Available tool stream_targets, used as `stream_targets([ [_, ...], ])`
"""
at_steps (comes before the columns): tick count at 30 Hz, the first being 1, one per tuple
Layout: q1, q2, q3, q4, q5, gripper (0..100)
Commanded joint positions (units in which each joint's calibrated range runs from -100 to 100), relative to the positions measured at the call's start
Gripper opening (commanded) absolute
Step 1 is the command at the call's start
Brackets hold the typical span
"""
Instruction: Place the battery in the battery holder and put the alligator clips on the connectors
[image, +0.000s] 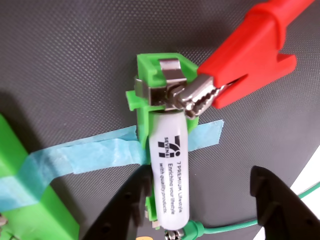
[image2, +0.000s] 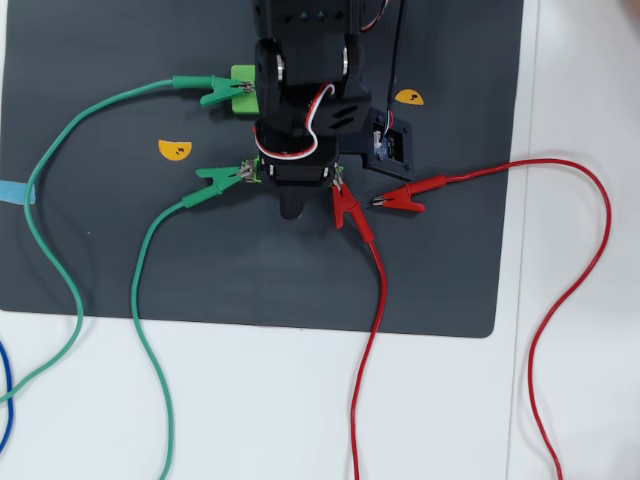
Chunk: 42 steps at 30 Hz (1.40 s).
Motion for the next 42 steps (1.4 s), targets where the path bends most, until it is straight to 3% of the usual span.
stream_targets([
  [1, -0.52, -2.44, -0.91, 0.33, 0.32, 20],
  [8, -1.53, -15.29, 1.9, 5.91, 0.37, 19],
  [15, -1.02, -19.71, 2.16, 7.89, 0.42, 0],
  [22, 0.39, -17.16, 2.07, 7.46, 2.35, 1],
  [29, 3.62, -10.95, 1.99, -0.02, 2.51, 1],
  [42, 3.62, -9.16, 1.72, -0.45, 2.51, 1],
])
